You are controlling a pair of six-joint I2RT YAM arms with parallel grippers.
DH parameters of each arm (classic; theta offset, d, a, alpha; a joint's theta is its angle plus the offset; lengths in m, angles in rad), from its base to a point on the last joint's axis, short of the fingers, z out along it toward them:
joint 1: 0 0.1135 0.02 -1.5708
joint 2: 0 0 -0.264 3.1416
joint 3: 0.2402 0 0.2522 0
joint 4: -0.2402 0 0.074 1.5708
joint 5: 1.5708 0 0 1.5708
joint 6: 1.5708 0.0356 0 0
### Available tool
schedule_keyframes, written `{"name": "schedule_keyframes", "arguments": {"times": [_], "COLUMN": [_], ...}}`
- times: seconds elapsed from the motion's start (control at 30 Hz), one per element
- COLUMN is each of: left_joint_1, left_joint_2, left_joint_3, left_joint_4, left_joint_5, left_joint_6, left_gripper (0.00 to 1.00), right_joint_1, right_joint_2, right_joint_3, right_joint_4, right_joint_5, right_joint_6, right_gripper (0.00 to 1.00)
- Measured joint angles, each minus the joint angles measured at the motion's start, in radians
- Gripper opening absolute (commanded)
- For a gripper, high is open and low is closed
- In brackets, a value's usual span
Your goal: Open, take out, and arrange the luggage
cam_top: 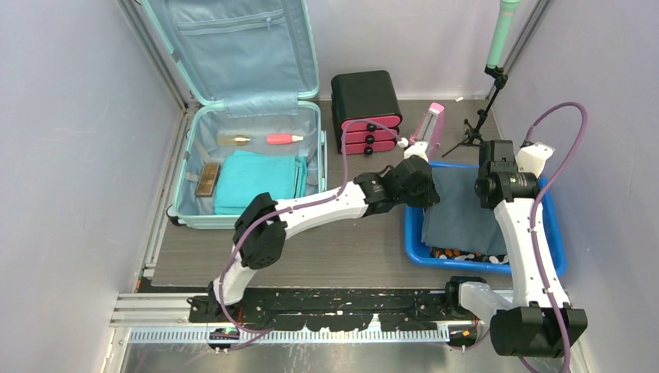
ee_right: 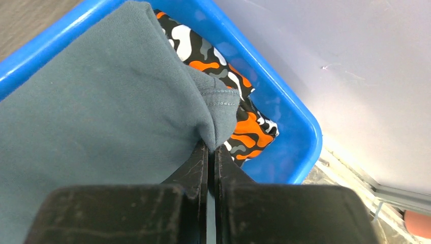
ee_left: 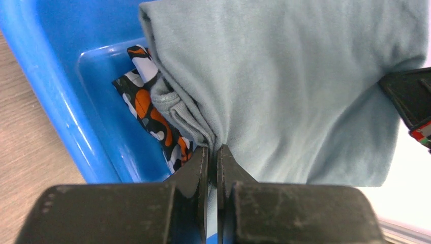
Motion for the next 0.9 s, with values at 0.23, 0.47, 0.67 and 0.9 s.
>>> {"name": "schedule_keyframes", "arguments": {"times": [0.23, 0.47, 0.67, 0.9], "left_joint_1": [-0.006, -0.009, -0.010, -0.014], "left_joint_2": [0.096, 0.151, 0.182, 0.187], "left_joint_3": [0.053, 0.053, 0.069, 0.079], "left_joint_4": [-0.010, 0.000, 0.044, 0.048], "left_joint_5": [-0.023, -0.032, -0.027, -0.012], "left_joint_6": [0.018, 0.026, 0.048, 0.097], "left_gripper": [0.00, 0.02, 0.30, 0.49], "right_joint_1": [-0.048, -0.063, -0.071, -0.071], "right_joint_2": [0.086, 0.108, 0.140, 0.177], "right_joint_3": [-0.027, -0.111, -0.117, -0.107], "right_joint_4": [0.058, 0.139, 0.187, 0.198], "right_joint_5": [-0.001, 0.002, 0.031, 0.043], "right_joint_6": [-0.051, -0.080, -0.094, -0.108], "right_gripper": [0.00, 0.00, 0.09, 0.51]}}
